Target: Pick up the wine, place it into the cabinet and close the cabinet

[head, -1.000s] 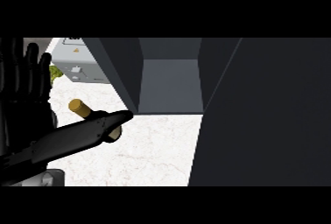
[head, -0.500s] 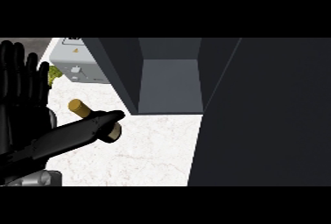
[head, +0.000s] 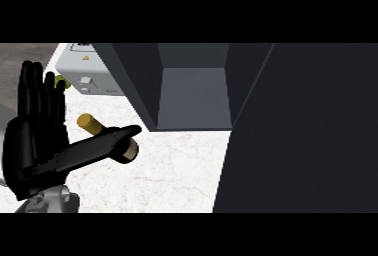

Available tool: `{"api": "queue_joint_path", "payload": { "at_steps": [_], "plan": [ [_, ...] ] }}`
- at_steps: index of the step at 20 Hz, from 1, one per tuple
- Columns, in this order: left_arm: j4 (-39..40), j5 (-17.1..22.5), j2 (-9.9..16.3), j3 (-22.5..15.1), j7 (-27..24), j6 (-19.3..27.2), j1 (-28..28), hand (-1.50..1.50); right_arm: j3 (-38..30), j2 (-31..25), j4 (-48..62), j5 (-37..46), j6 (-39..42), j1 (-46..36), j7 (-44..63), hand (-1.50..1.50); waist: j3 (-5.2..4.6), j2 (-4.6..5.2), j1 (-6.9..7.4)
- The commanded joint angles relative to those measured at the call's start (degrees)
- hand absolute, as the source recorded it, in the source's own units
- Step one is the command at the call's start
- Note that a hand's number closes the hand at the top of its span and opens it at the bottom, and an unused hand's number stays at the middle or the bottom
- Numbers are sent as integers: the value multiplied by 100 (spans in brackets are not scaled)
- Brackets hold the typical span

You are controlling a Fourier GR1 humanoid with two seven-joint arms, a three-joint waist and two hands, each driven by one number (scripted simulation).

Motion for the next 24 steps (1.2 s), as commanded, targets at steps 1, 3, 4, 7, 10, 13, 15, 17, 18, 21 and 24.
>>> {"api": "queue_joint_path", "payload": {
  "at_steps": [1, 3, 4, 7, 10, 13, 15, 17, 18, 21, 24],
  "plan": [
    [321, 542, 131, 348, -559, -199, 225, -150, 188, -263, -1178, 697, -95, 261, 530, -150, -3, -2, -20],
    [560, 506, 95, 416, -761, -139, 152, -150, 270, -234, -1079, 793, -231, 129, 574, -150, -2, 2, -14],
    [544, 501, -60, 246, -986, -88, 454, -150, 171, -242, -849, 762, -205, -80, 543, -150, -1, 6, 21],
    [550, 786, -14, 332, -1345, -211, 858, -150, 321, -431, -1161, 716, -273, 231, 471, -150, 1, -8, 7],
    [992, 998, -30, 484, -1884, -234, 1044, -150, 54, -509, -1087, 661, -344, -89, 668, -150, -3, 1, 6],
    [1623, 1234, -75, 534, -2621, -88, 1002, -150, 319, -484, -912, 727, -459, 96, 355, -150, 0, 7, -17],
    [1464, 1252, 12, 575, -2583, -270, 1351, -150, 471, -505, -1155, 969, -602, -238, 859, -150, -9, -16, -8],
    [1488, 1296, -75, 483, -2748, -157, 1519, -150, 566, -588, -1020, 917, -605, 39, 445, -150, 1, -8, 6],
    [1608, 1345, -75, 501, -2939, -194, 1489, -150, 596, -698, -1037, 913, -564, 107, 481, -150, 1, -5, 5],
    [1987, 1605, -76, 569, -3302, -307, 1551, -150, 813, -636, -1033, 1181, -796, -112, 623, -150, -6, -16, -19],
    [2030, 1662, -75, 489, -3561, -415, 1912, -150, 818, -624, -929, 1256, -957, -348, 734, -150, -7, -21, 4]
  ]
}}
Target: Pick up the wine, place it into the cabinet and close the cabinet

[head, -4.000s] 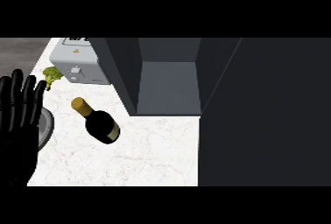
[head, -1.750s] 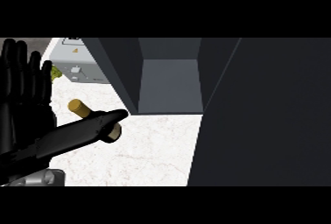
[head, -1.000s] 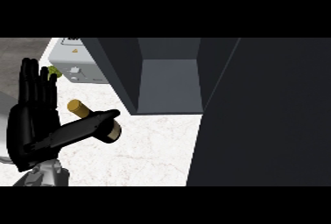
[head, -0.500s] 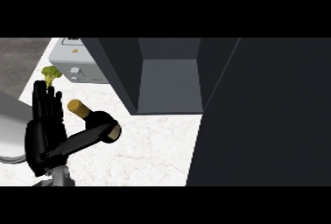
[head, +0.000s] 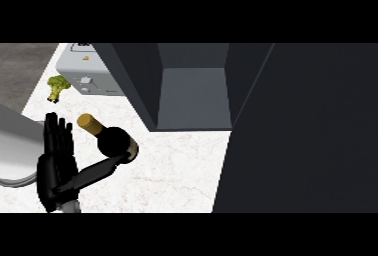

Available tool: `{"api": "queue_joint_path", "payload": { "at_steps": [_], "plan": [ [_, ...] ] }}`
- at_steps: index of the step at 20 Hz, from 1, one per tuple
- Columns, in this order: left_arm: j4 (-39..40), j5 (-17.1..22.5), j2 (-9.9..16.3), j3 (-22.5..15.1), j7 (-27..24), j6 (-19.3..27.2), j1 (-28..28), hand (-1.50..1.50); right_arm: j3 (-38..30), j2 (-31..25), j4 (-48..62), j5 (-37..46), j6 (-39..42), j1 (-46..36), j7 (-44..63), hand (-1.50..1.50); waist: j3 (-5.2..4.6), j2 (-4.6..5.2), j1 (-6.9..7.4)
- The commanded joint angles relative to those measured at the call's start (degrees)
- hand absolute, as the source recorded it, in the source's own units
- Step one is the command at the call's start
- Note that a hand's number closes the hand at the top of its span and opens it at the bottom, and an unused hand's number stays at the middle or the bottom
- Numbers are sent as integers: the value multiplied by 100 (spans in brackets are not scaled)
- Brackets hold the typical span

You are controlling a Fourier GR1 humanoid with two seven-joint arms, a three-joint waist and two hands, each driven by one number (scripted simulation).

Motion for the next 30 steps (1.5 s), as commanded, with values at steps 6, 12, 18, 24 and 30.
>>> {"api": "queue_joint_path", "payload": {
  "at_steps": [6, 12, 18, 24, 30],
  "plan": [
    [796, 411, -12, -30, -741, -157, 233, -150, -278, -378, -1069, 487, -45, -90, 656, -150, 2, 13, 29],
    [1769, 842, 33, 624, -1645, -594, 38, -150, -216, -621, -1256, 380, -101, 178, 490, -150, 3, 14, -11],
    [2623, 1013, 237, 962, -1892, -817, -488, -150, 363, -458, -1122, 873, -386, -70, 686, -150, -3, 5, -29],
    [3226, 1472, 211, 1075, -1880, -1367, -816, -150, 524, -425, -742, 961, -547, -132, 344, -150, 1, 9, -16],
    [3817, 1523, 121, 994, -2496, -1724, -754, -150, 312, -715, -1048, 732, -506, 149, 286, -150, 6, 14, 3]
  ]
}}
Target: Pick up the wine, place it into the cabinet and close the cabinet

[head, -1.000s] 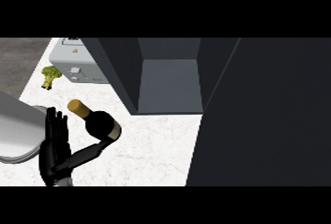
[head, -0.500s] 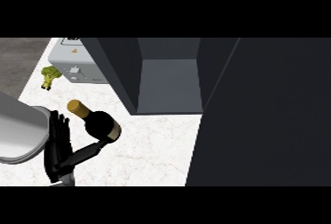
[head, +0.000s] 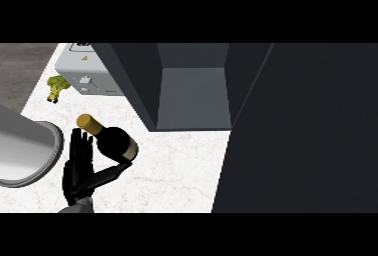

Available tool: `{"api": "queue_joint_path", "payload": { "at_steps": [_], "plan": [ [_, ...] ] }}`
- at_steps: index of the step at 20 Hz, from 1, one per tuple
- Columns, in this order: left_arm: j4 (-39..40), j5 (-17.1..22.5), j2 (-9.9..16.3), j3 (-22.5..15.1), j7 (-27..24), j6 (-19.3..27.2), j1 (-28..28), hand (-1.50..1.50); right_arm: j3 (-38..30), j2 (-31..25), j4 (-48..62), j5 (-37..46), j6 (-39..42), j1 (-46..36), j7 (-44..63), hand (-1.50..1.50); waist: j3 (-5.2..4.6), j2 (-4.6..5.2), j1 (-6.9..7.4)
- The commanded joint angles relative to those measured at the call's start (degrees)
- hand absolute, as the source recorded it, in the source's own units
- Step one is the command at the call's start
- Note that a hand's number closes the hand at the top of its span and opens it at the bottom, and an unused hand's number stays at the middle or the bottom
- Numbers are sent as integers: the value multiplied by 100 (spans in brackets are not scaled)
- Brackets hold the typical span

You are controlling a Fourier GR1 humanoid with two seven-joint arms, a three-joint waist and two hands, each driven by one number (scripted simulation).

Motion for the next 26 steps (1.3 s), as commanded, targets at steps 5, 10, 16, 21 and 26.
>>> {"api": "queue_joint_path", "payload": {
  "at_steps": [5, 10, 16, 21, 26],
  "plan": [
    [987, 48, 57, 192, -454, -162, -688, -150, -32, -470, -1367, 452, 11, 322, 488, -150, -1, 2, -63],
    [1085, 142, -131, 160, -881, -109, -587, -150, -30, -432, -1289, 604, -163, 146, 604, -150, 0, -9, -11],
    [1788, 402, -62, 386, -1380, -394, -976, 150, 169, -675, -1370, 492, -140, 665, 109, -150, 2, 1, -58],
    [1954, 225, -133, 151, -1794, 75, -1002, 150, 472, -632, -1137, 596, -152, 757, -137, -150, 5, 0, -26],
    [1727, -17, 326, -309, -1721, -1123, -644, 150, 123, -631, -905, 242, -262, 517, -172, -150, 8, -9, -6]
  ]
}}
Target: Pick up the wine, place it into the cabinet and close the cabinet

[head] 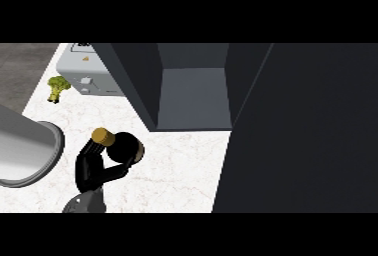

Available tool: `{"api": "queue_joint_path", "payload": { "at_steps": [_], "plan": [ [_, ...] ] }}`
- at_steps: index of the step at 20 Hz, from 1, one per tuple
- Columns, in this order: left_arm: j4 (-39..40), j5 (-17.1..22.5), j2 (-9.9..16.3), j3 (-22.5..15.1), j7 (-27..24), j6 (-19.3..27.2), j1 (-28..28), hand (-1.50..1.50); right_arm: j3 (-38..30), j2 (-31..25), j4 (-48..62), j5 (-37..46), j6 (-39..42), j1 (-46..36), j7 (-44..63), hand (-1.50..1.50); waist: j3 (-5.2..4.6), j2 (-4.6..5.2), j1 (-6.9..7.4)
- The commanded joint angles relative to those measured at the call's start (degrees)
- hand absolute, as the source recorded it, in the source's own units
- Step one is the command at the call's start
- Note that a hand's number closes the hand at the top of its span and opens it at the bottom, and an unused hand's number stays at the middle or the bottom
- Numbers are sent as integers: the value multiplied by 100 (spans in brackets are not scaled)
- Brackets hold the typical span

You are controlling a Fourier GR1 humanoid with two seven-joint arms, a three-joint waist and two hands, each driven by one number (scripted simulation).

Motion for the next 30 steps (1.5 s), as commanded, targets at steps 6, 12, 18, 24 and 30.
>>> {"api": "queue_joint_path", "payload": {
  "at_steps": [6, 12, 18, 24, 30],
  "plan": [
    [-373, -503, 585, -1003, -7, -1804, 620, 150, 157, -224, -741, 342, -70, 326, -68, -150, -8, -2, 23],
    [-744, -398, 658, -1179, 300, -2293, 763, 150, 26, -452, -1035, 271, -122, 533, -45, -150, -8, 1, 32],
    [-1927, -340, 254, -1550, 803, -2120, 1192, 150, 176, -585, -1249, 435, -252, 701, 0, -150, -5, -25, 42],
    [-2952, -413, 44, -1923, 1505, -1809, 1586, 150, 31, -774, -1184, 123, -123, 1015, -601, -150, -2, 0, 42],
    [-3875, -601, -248, -2386, 2354, -1198, 1373, 150, 202, -510, -935, 271, -326, 612, -317, -150, -11, 2, 46]
  ]
}}
